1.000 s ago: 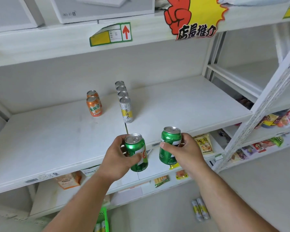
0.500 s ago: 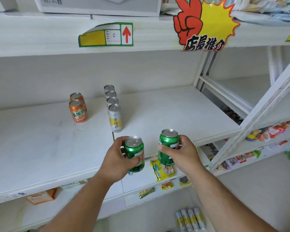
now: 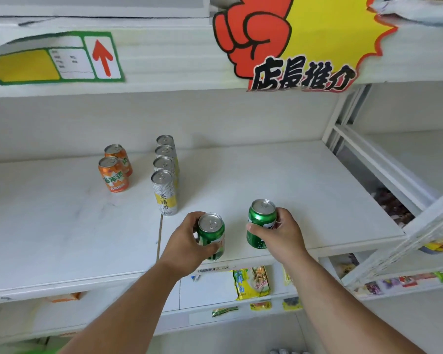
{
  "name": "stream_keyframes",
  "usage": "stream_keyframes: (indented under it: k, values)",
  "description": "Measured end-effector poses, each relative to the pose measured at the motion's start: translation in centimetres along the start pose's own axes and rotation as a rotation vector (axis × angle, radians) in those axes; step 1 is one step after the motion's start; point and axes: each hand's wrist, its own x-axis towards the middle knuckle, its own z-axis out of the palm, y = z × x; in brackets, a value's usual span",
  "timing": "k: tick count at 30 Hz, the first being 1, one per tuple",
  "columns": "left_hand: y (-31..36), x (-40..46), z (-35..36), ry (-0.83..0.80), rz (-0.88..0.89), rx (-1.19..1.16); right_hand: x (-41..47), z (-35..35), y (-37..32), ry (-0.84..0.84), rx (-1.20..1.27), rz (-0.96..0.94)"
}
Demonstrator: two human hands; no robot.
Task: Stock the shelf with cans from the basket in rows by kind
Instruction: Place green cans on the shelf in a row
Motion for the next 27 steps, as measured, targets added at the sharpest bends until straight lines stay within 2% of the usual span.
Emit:
stream_keyframes:
  k: [9, 18, 24, 25, 27]
  values:
    - [-0.3, 3.6, 2.3, 0.028, 0.006, -0.027, 5.2, -0.4, 2.1, 0.019, -0.045, 0.018]
    - [0.0, 7.3, 1.9, -0.091, 0.000, -0.007, 8.1, -0.6, 2.8, 0.027, -0.026, -0.028]
    - [0.0, 7.3, 1.6, -0.131, -0.083, 0.030, 7.1, -1.2, 4.0, -0.070, -0.069, 0.026]
    - [-0.3, 6.9, 1.7, -0.128, -0.100, 0.031, 6.1, -1.5, 4.1, -0.057, -0.103, 0.031]
    - [-1.0, 5.9, 1.9, -0.104, -0.146, 0.001, 3.3, -1.9, 4.2, 0.087, -0.129, -0.005]
